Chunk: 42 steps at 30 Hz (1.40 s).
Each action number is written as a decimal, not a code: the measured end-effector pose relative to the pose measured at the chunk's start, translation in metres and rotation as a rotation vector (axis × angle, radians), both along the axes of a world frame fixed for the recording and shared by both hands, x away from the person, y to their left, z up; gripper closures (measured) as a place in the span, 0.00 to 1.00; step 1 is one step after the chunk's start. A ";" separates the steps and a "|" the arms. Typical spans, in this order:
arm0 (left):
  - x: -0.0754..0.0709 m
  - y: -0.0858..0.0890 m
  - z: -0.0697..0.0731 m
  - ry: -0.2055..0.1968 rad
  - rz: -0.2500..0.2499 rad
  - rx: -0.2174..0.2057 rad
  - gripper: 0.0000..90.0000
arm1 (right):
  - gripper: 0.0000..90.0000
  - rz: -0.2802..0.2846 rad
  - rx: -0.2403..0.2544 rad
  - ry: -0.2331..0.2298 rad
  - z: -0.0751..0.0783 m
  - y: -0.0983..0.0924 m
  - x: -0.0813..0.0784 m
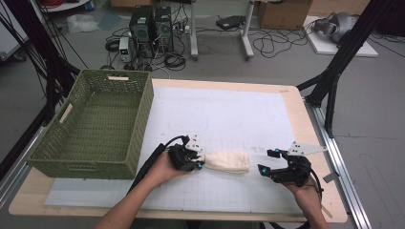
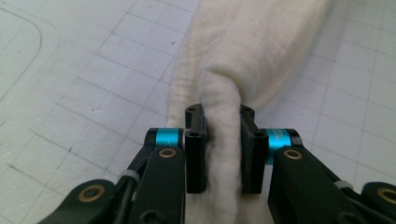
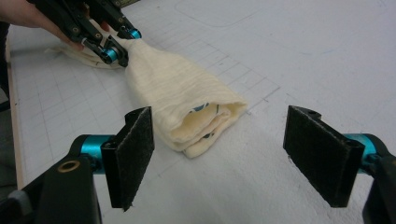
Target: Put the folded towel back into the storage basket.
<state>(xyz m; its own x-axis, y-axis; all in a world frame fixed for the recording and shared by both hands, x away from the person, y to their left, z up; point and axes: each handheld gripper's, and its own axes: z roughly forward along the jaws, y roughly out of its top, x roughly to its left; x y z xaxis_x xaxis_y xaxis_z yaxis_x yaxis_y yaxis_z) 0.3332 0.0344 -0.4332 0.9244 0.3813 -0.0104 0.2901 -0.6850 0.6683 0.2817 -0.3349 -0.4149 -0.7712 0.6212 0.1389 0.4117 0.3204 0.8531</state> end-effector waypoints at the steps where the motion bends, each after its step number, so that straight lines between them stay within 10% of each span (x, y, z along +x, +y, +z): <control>1: 0.001 0.001 0.000 0.009 0.008 -0.005 0.85 | 0.27 0.000 0.002 0.001 0.000 0.000 0.000; 7: 0.004 0.005 0.000 0.072 0.055 -0.046 0.86 | 0.26 -0.006 0.008 0.001 -0.001 -0.003 0.000; 42: -0.004 0.023 0.021 0.075 0.109 -0.236 0.87 | 0.19 -0.017 -0.017 -0.009 -0.003 0.004 -0.002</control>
<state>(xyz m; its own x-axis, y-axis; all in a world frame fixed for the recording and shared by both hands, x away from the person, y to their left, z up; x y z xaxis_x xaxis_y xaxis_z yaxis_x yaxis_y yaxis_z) 0.3288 0.0578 -0.4125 0.8714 0.4573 -0.1776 0.4080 -0.4746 0.7799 0.2798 -0.3312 -0.4179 -0.7616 0.6366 0.1211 0.4094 0.3278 0.8515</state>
